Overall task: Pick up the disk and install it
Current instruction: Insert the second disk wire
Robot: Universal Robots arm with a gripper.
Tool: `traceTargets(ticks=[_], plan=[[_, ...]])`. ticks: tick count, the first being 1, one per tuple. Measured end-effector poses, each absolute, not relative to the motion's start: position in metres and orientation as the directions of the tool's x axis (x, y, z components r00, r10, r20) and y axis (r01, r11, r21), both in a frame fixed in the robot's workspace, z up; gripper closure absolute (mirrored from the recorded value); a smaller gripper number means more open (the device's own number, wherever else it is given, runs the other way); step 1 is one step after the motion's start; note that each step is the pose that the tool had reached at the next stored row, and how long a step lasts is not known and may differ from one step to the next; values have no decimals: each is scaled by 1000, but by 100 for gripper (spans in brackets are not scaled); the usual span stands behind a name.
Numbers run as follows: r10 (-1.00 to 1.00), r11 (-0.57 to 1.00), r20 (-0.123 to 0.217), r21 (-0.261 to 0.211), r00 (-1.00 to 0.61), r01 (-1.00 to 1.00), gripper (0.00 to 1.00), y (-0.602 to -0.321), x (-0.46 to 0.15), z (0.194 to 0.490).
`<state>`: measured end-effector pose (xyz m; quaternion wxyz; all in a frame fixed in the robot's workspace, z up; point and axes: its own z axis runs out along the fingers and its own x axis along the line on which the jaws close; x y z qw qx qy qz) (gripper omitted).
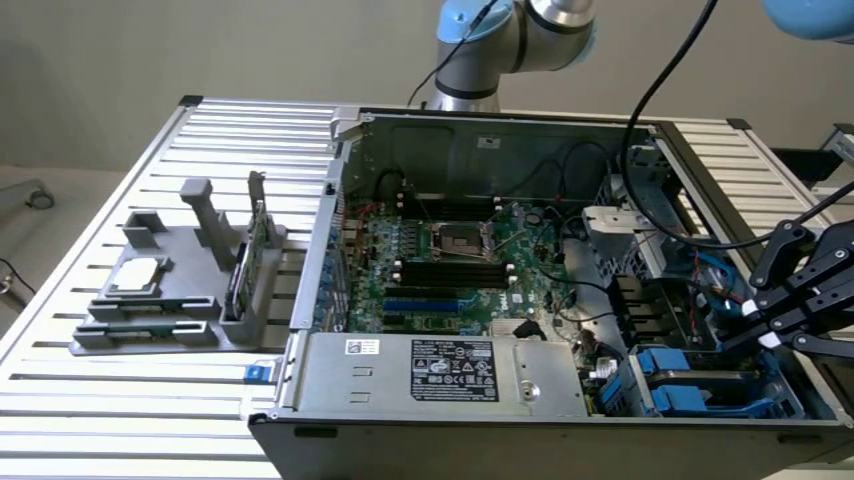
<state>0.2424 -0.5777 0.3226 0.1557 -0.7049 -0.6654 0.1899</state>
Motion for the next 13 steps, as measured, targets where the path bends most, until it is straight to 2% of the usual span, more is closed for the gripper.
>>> traceTargets(ticks=[13], plan=[[997,-70,-61,-473,46,878,84,-581,242,321]])
